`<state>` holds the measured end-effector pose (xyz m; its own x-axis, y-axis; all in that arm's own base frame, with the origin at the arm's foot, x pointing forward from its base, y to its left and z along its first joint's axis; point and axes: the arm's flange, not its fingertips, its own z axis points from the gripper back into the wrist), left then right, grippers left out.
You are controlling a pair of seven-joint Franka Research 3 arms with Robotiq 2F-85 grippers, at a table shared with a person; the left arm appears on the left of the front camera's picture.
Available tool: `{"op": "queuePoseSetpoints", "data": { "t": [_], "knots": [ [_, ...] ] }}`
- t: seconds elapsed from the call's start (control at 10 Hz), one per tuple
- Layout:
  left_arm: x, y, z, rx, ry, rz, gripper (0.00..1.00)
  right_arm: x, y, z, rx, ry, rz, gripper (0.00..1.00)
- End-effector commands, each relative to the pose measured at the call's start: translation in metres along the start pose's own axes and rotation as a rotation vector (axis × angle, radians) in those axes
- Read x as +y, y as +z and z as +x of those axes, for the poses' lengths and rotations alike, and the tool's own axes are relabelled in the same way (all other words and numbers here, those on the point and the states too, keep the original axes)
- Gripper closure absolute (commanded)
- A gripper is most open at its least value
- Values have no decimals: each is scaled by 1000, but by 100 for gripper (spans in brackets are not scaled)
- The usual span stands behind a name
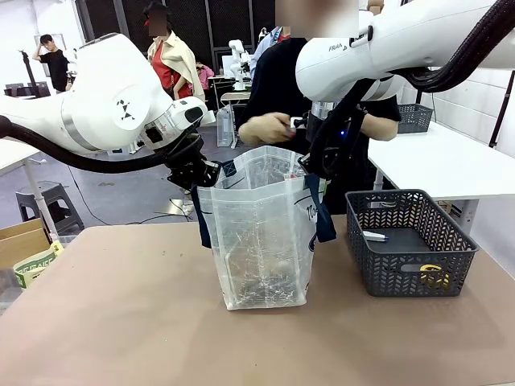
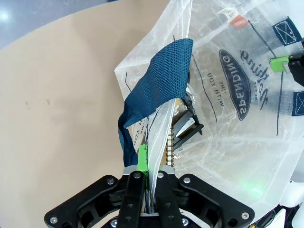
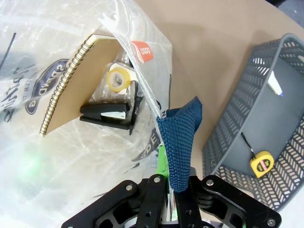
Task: Transfer purchased items from the store into the shopping bag.
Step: Move the Reusable shopping bag to the right side of the table.
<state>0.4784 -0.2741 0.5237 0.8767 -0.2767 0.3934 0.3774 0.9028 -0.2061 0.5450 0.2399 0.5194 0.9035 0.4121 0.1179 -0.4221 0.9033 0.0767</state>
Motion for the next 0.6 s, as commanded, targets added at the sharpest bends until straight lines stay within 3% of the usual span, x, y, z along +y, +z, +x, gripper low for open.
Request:
{"op": "queuePoseSetpoints", "data": {
  "t": [0.0,0.5],
  "knots": [
    [1,1,0,-3,2,0,100,0,0,0,1,0,0,100],
    [1,1,0,-3,2,0,100,0,0,0,1,0,0,100]
  ]
}}
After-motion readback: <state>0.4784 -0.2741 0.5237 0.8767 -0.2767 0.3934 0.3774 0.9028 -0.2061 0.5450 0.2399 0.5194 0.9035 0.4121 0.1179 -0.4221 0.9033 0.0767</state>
